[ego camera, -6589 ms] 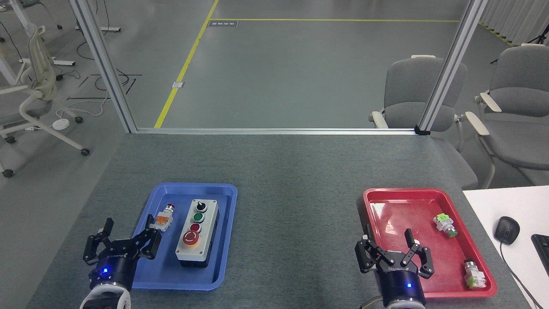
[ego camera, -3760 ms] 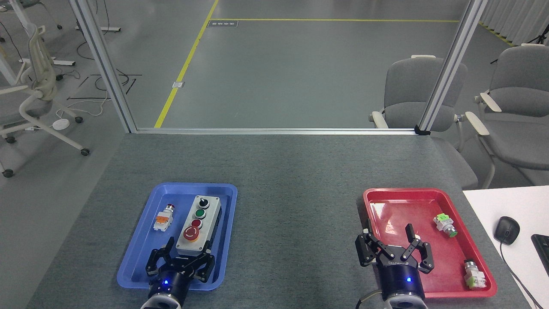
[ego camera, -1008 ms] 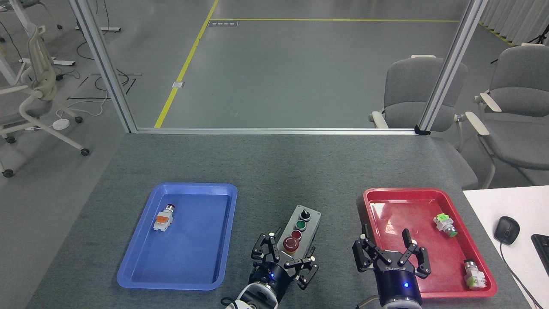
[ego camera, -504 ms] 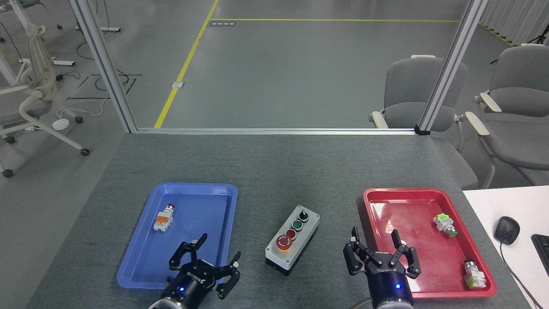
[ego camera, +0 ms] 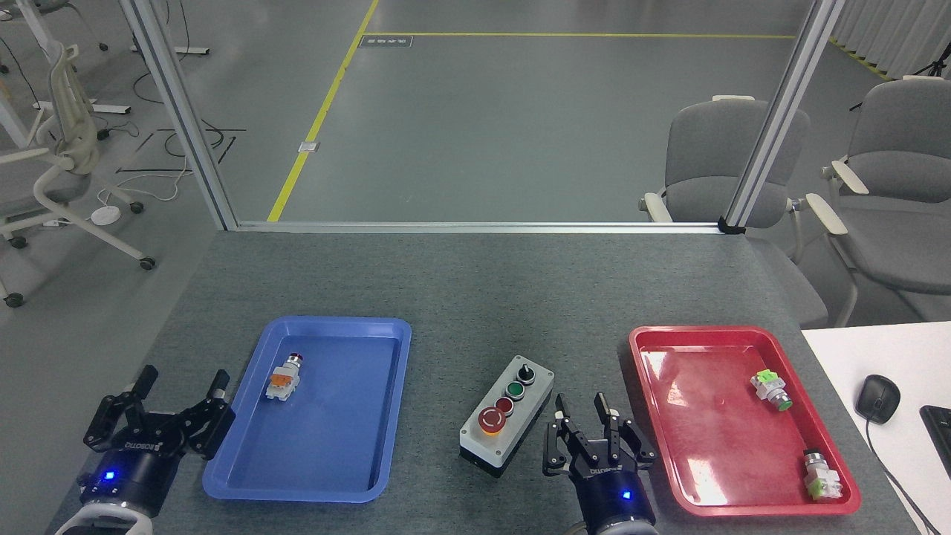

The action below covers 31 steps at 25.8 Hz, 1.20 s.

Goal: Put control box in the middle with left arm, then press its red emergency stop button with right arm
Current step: 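Move the right gripper onto the red button and press it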

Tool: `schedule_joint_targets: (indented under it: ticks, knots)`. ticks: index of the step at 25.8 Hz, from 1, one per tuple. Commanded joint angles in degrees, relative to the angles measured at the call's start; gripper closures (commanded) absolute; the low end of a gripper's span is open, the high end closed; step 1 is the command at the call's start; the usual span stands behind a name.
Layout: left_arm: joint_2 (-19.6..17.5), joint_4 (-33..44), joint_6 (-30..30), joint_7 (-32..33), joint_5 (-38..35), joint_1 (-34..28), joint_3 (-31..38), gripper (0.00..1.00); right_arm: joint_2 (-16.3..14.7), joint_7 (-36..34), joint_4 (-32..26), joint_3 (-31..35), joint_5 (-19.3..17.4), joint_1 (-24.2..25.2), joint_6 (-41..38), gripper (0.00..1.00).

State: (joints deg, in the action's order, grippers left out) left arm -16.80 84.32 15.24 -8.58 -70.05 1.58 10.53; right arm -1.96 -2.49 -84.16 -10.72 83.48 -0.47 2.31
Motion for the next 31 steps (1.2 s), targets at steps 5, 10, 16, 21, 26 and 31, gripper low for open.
schedule_joint_targets:
  ticks: [5, 10, 16, 21, 26, 31]
  knots:
    - [0.9, -4.69, -7.16, 0.31, 5.89, 5.98, 1.69, 0.01, 0.73, -0.06, 7.87, -9.49, -0.16, -6.74, 5.25, 0.57]
    - [1.42, -8.56, -7.6, -0.3, 6.07, 8.35, 1.69, 0.01, 3.19, 0.03, 11.82, -11.08, -0.15, -8.76, 4.11, 0.78]
    - [6.17, -8.47, -7.42, -0.57, 5.28, 8.18, 1.69, 0.01, 4.69, 0.2, 16.4, -12.66, 0.02, -10.7, 3.93, 0.83]
    - [6.87, -8.39, -7.42, -0.57, 4.4, 8.44, 0.9, 0.01, 4.69, 0.03, 18.24, -13.1, 0.11, -10.7, 3.84, 0.83]
    - [6.52, -8.12, -7.42, -0.57, 3.78, 8.35, 0.9, 0.01, 4.25, -0.24, 19.91, -13.01, 0.11, -10.87, 4.11, 0.84]
    - [6.26, -8.12, -7.42, -0.57, 3.17, 8.44, 0.9, 0.01, 3.98, -0.32, 20.35, -13.01, 0.11, -10.7, 4.19, 0.9]
